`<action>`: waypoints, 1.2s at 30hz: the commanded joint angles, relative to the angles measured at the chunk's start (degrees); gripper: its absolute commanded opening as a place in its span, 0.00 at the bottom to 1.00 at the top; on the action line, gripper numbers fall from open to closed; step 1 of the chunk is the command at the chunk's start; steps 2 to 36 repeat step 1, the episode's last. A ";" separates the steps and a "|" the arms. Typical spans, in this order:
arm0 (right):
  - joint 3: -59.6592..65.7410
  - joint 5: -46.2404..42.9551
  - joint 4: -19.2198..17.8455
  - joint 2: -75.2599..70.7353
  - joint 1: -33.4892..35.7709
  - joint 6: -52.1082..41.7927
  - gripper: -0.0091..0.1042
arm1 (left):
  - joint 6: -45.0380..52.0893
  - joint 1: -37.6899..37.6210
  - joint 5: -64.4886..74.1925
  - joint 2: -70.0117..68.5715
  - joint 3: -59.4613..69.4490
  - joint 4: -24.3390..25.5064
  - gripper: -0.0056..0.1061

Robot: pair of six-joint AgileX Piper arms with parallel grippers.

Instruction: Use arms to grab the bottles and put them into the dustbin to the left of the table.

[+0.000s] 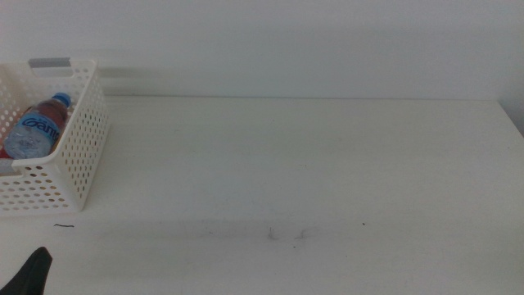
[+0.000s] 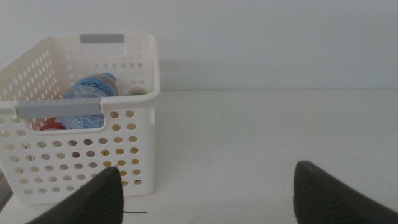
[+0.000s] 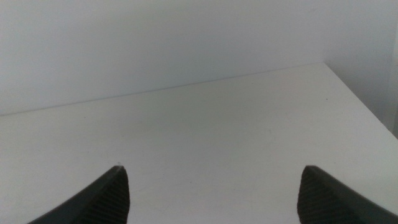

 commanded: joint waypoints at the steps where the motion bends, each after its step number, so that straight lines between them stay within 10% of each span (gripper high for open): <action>1: 0.19 -0.70 -0.13 -0.27 -0.45 -0.25 0.70 | -0.53 0.16 -0.71 -0.29 0.05 -0.02 0.89; 36: 0.19 -0.70 -0.13 -0.27 -0.45 -0.25 0.70 | -0.53 0.16 -0.71 -0.29 0.05 -0.02 0.89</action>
